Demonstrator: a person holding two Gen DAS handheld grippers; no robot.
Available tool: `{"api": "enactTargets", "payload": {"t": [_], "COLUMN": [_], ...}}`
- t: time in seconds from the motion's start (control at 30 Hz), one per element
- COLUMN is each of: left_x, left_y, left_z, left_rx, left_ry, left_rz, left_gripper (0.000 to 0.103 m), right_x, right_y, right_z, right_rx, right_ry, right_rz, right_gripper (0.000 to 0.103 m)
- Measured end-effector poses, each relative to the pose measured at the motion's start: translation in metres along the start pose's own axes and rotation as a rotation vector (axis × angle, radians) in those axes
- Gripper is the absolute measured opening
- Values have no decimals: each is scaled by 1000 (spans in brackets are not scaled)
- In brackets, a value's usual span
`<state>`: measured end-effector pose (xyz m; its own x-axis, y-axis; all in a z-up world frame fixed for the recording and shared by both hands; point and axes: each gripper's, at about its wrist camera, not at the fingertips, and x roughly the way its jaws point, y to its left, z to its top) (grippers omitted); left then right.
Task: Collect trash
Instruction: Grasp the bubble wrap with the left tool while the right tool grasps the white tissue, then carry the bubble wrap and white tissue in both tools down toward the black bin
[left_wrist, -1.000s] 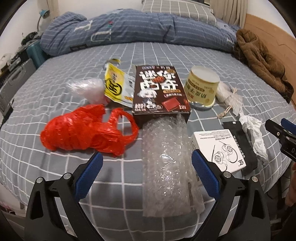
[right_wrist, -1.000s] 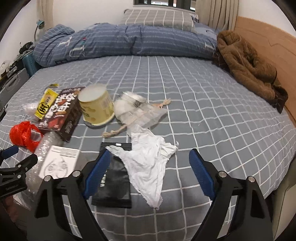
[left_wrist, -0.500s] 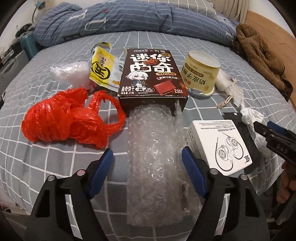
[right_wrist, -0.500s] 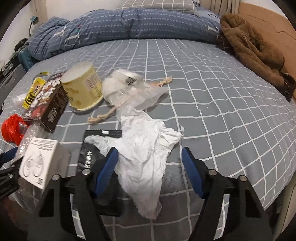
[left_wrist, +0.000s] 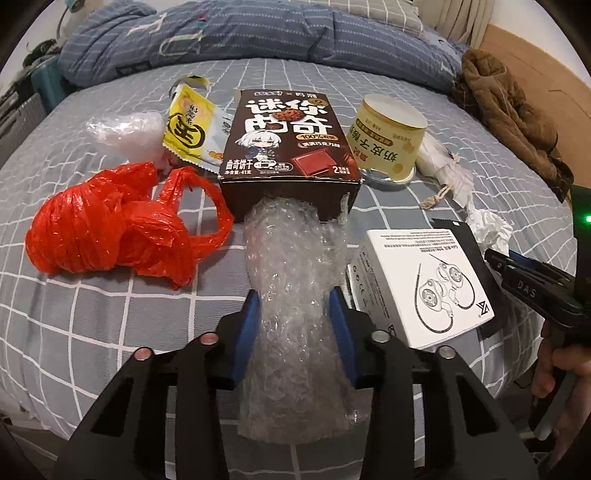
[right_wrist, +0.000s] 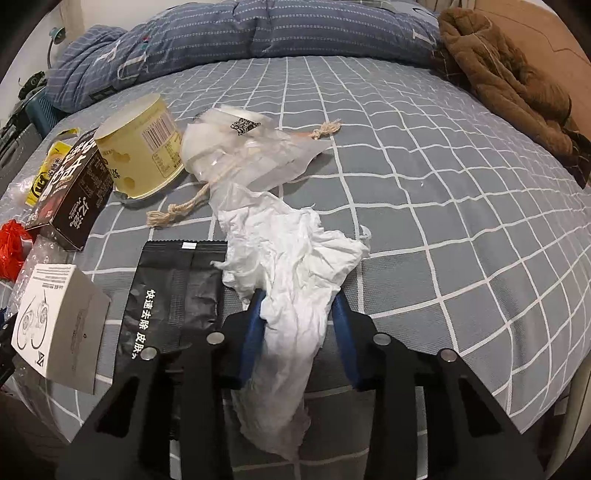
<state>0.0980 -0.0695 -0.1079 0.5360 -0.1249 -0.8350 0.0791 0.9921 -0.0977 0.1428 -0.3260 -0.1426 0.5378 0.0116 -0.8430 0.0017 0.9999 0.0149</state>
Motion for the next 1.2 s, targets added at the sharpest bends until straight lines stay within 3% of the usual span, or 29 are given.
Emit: {"api": "enactTargets", "payload": {"t": [0.17, 0.23, 0.43, 1.2], "left_x": [-1, -3, -15, -61], "left_y": [1, 1, 3, 10], "left_z": [2, 2, 4, -9], "left_rx": [-8, -11, -9, -35], "left_ry": [-3, -5, -17, -46], "left_rz": [-21, -25, -25, 10], "left_gripper": [28, 27, 26, 26], "right_x": [-1, -5, -19, -106], "right_y": [2, 3, 3, 12], "right_z": [0, 1, 3, -8], "right_rx": [2, 1, -7, 3], "right_ry": [6, 9, 1, -126], "right_rz": [-1, 9, 11, 48], "right_gripper": [25, 15, 8, 8]}}
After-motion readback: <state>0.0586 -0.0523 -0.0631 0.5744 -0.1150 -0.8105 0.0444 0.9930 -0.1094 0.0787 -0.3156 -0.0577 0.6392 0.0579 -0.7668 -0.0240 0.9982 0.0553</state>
